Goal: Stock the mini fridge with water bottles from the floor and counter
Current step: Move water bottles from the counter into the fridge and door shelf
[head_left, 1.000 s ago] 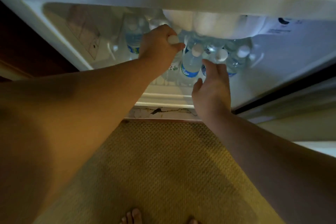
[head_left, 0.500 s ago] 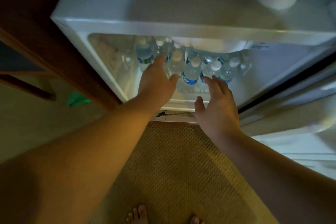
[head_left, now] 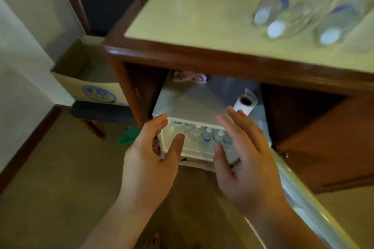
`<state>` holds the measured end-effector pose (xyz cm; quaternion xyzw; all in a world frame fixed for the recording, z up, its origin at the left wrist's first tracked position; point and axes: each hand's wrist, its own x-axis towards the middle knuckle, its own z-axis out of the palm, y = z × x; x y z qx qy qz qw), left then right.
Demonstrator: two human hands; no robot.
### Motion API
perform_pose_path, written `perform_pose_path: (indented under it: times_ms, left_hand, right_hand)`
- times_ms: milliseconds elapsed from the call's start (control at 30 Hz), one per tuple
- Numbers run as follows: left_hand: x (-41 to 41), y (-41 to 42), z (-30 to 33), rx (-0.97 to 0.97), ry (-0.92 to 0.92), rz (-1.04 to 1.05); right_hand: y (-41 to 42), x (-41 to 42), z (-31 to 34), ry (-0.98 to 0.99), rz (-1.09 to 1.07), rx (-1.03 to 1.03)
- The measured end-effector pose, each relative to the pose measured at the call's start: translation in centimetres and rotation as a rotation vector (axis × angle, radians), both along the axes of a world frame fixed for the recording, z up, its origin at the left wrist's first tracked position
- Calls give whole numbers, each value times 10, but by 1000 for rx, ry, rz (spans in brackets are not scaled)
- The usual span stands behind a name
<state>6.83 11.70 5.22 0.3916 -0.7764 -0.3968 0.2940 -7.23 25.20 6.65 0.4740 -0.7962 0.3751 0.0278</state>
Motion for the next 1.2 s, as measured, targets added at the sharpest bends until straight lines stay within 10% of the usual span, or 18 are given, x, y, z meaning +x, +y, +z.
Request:
perform_pose_path:
  times_ms: [433,867,1200]
  left_hand:
    - [-9,33,264,-243,69,-133]
    - [-115,-34,248,-92,33,-326]
    - [-280,-120,192,43,-380,-452]
  right_hand:
    - [53,1,251,14,-73,-11]
    - [-15,-80,213,-69,-370,81]
    - [-105,-159,158,-198,-596,283]
